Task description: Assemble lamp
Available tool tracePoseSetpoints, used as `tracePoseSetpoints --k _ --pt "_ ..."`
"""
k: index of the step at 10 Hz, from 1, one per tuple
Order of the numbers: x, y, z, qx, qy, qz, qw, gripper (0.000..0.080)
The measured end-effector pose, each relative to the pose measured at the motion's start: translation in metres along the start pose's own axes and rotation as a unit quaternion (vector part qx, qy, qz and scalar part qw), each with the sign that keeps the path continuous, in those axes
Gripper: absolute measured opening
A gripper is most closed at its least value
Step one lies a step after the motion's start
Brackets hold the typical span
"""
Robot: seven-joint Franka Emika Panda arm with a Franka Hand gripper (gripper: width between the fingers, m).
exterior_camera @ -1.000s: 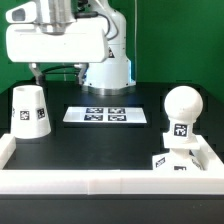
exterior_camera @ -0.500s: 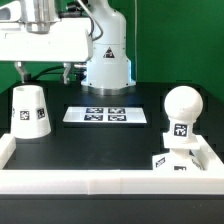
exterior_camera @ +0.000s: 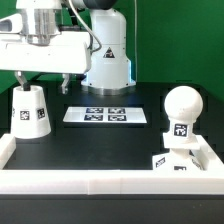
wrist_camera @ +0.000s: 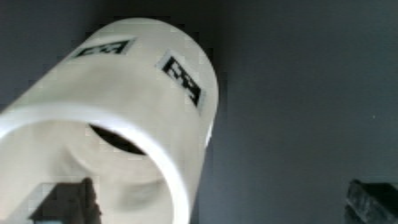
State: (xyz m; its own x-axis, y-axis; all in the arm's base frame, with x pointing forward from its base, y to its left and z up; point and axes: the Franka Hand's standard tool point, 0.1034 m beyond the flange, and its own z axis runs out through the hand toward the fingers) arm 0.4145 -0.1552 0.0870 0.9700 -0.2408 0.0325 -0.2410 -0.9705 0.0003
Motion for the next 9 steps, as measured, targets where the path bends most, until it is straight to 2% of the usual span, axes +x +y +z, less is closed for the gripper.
tracePoseSetpoints --k 1,3,4,5,6,7,9 --pt "-0.001 0.0 0.002 -0.001 -0.002 -0.001 1.0 0.0698" --pt "-0.003 -0.002 0.007 -0.003 -0.007 -0.004 1.0 0.043" --pt "-0.002 -0.003 0.007 -0.003 -0.007 -0.005 1.0 0.043" --pt "-0.002 -0.003 0.007 -0.003 -0.007 -0.005 1.0 0.0293" --pt "-0.002 -0.003 0.008 -0.004 -0.008 -0.006 1.0 0.0111" --pt "0.002 -0.006 0.007 -0.004 -0.005 -0.009 1.0 0.0043" --pt "0.013 -0.024 0.003 -0.001 0.0 -0.014 1.0 0.0043"
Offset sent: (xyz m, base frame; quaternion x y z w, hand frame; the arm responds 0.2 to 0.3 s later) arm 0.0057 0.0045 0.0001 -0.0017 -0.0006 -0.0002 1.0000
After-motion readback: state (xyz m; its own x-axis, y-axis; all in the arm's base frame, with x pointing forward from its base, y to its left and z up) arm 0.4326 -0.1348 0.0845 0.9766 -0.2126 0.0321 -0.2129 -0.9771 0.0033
